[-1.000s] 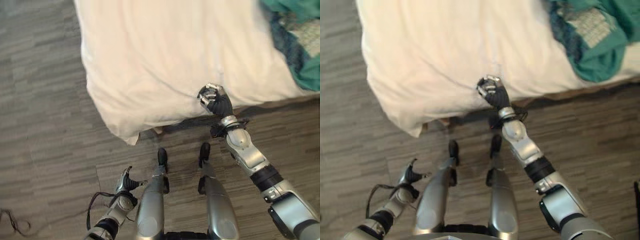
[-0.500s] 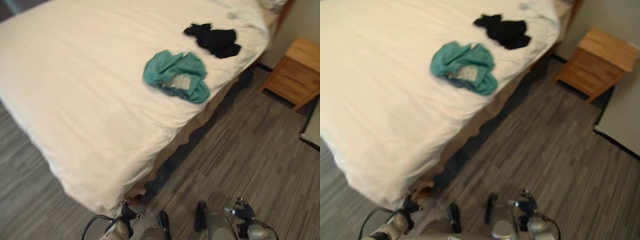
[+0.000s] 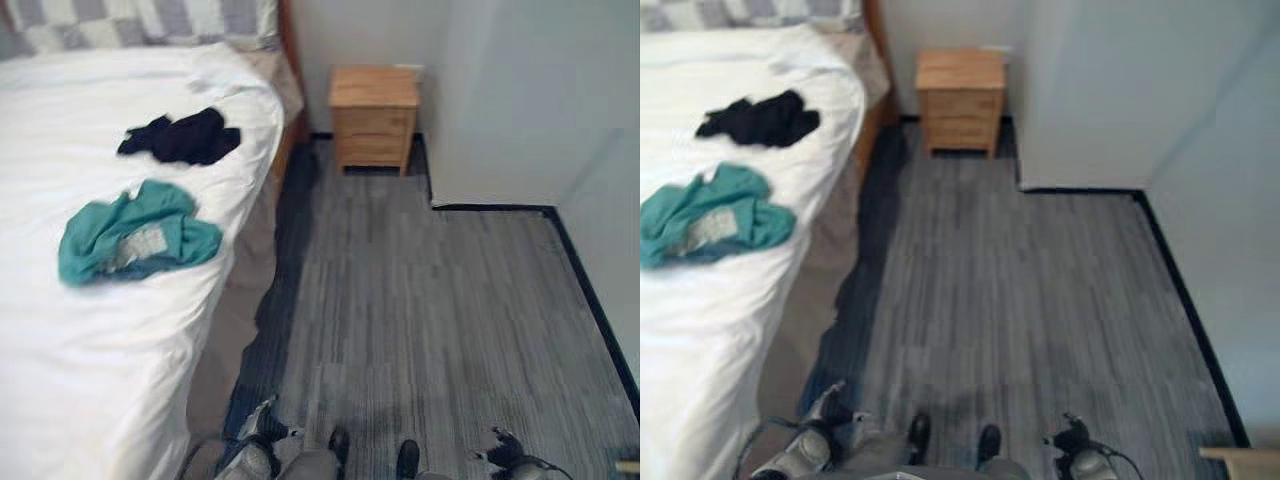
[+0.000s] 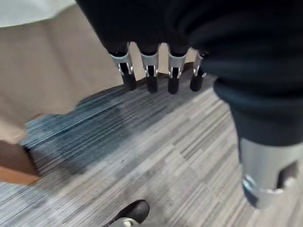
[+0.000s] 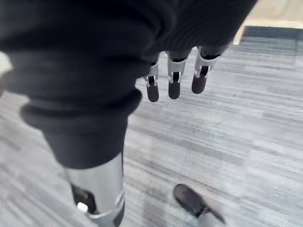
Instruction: Tidy up the quilt and then pick up the clothes from the bed and put them into the laundry hamper.
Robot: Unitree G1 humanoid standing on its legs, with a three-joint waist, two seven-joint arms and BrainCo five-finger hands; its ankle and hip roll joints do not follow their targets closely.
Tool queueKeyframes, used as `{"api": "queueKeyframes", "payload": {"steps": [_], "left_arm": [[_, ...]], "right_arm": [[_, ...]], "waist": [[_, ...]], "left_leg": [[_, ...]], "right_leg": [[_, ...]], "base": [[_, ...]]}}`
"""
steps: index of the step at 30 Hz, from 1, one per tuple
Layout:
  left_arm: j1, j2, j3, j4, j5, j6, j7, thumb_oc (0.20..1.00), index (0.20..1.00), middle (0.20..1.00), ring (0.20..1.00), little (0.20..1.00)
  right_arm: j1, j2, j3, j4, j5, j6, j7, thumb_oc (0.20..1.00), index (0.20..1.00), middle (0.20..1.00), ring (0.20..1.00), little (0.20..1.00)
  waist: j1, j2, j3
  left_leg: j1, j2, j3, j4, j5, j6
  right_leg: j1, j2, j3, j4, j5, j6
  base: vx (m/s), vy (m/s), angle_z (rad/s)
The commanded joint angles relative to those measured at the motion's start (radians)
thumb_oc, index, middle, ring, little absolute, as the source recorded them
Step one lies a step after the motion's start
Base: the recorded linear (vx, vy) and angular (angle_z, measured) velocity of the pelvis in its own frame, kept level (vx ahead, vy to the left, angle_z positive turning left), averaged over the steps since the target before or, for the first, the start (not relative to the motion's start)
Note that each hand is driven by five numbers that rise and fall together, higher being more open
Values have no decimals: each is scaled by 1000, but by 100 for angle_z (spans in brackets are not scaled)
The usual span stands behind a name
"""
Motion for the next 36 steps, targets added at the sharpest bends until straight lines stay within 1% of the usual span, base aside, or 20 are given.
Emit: {"api": "queueKeyframes", "payload": {"steps": [1,2,3,9,12,14,16,18,19,21,23,25,26,27,29,30,32,34,35,36], "left_arm": [[-61,-4,-6,46,-24,1,7,1000,1000,1000,1000,1000],[11,4,179,188,-198,8,-19,1000,1000,1000,1000,1000],[14,13,185,199,-192,13,-16,1000,1000,1000,1000,1000],[11,34,191,215,-183,14,-12,1000,1000,1000,1000,1000],[10,30,187,224,-175,13,-7,1000,1000,1000,1000,1000],[-8,27,186,203,-192,6,2,1000,1000,1000,1000,1000],[-27,33,167,176,-196,2,19,1000,1000,1000,1000,1000],[-28,34,164,158,-203,-5,19,1000,1000,1000,1000,1000],[-20,33,160,147,-201,-6,15,1000,1000,1000,1000,1000],[-5,31,158,143,-186,-3,6,1000,1000,1000,1000,1000],[6,36,154,165,-160,5,-2,1000,1000,1000,1000,1000],[5,41,149,179,-152,14,-5,1000,1000,1000,1000,1000],[3,41,142,190,-147,20,-4,1000,1000,1000,1000,1000],[2,41,134,198,-130,25,-6,1000,1000,1000,1000,1000],[-8,53,117,187,-125,26,3,1000,1000,1000,1000,1000],[-13,60,112,182,-123,26,6,1000,1000,1000,1000,1000],[-21,67,103,170,-116,22,2,1000,1000,1000,1000,1000],[-31,70,94,157,-115,16,0,1000,1000,1000,1000,1000],[-31,70,94,157,-115,16,0,1000,1000,1000,1000,1000],[-43,75,93,153,-104,14,0,1000,1000,1000,1000,1000]], "right_arm": [[-41,-4,-12,18,-40,-10,8,1000,1000,1000,1000,1000],[-52,10,-113,67,17,25,8,1000,1000,1000,1000,1000],[-55,17,-111,70,16,25,8,1000,1000,1000,1000,1000],[-49,35,-111,72,42,18,7,1000,1000,1000,1000,1000],[-49,26,-103,81,32,13,7,1000,1000,1000,1000,1000],[-60,19,-93,68,32,6,1,1000,1000,1000,1000,1000],[-78,10,-84,66,41,7,-9,1000,1000,1000,1000,1000],[-82,6,-70,56,41,10,-8,1000,1000,1000,1000,1000],[-80,6,-59,56,37,10,-4,1000,1000,1000,1000,1000],[-74,4,-53,55,31,9,0,1000,1000,1000,1000,1000],[-81,9,-48,57,14,7,-4,1000,1000,1000,1000,1000],[-83,29,-45,54,2,4,-5,1000,1000,1000,1000,1000],[-85,36,-48,55,-1,3,-7,1000,1000,1000,1000,1000],[-87,36,-55,55,-9,10,-8,1000,1000,1000,1000,1000],[-100,37,-58,43,-5,8,-12,1000,1000,1000,1000,1000],[-103,38,-60,36,-5,7,-11,1000,1000,1000,1000,1000],[-103,37,-61,26,3,6,-11,1000,1000,1000,1000,1000],[-99,41,-63,19,13,4,-12,1000,1000,1000,1000,1000],[-99,41,-63,19,13,4,-12,1000,1000,1000,1000,1000],[-98,40,-70,18,19,5,-11,1000,1000,1000,1000,1000]], "waist": [[20,1,24],[-54,-7,58],[-52,-5,56],[-60,-13,42],[-56,-16,47],[-27,-33,93],[-3,-56,133],[16,-51,131],[29,-45,122],[50,-22,104],[68,-34,100],[88,-50,95],[82,-59,102],[65,-59,111],[25,-27,132],[6,-3,137],[-27,12,143],[-52,10,144],[-54,13,143],[-67,8,136]], "left_leg": [[70,-33,12,-31,-103,-41],[113,36,95,-142,-62,-37],[123,46,101,-161,-53,-43],[135,52,93,-138,-75,-56],[86,34,111,80,-137,-90],[-37,49,109,368,-47,-148],[-149,57,130,510,-43,-149],[-217,56,165,420,-77,-124],[-217,50,177,302,-69,-109],[-198,81,187,35,22,-105],[-205,90,183,-50,46,-96],[-198,61,149,-30,53,-64],[-175,43,153,-15,35,-43],[-133,31,169,-15,10,-23],[-54,39,170,-33,-17,6],[-13,54,161,-59,-26,11],[62,59,145,-110,-40,4],[121,56,134,-135,-62,-15],[119,59,131,-136,-60,-16],[148,60,128,-148,-78,-32]], "right_leg": [[-7,-25,-111,96,-171,88],[-85,-108,-109,172,-97,149],[-89,-115,-130,173,-94,153],[-87,-79,-110,108,-111,114],[-41,-69,-123,70,-137,85],[4,-68,-130,55,-158,53],[41,-67,-137,31,-168,42],[69,-51,-132,1,-188,51],[80,-39,-126,-5,-203,57],[106,-13,-123,-5,-241,70],[159,2,-120,8,-283,76],[151,-10,-99,138,-290,88],[121,-33,-103,270,-260,122],[67,-82,-107,415,-181,173],[-77,-129,-83,675,-56,188],[-132,-138,-94,740,-39,188],[-187,-161,-147,687,-88,162],[-220,-151,-188,496,-115,137],[-216,-146,-193,487,-110,136],[-226,-146,-199,343,-109,136]], "base": [[57,-61,-5],[93,-54,11],[84,-45,10],[234,-71,3],[254,-101,7],[166,-168,24],[240,-153,27],[431,-19,9],[545,98,15],[539,106,7],[582,87,0],[545,158,-9],[500,224,-32],[470,271,-53],[458,252,-46],[565,176,-4],[569,42,20],[482,-92,12],[431,-136,-1],[671,-228,20]]}}
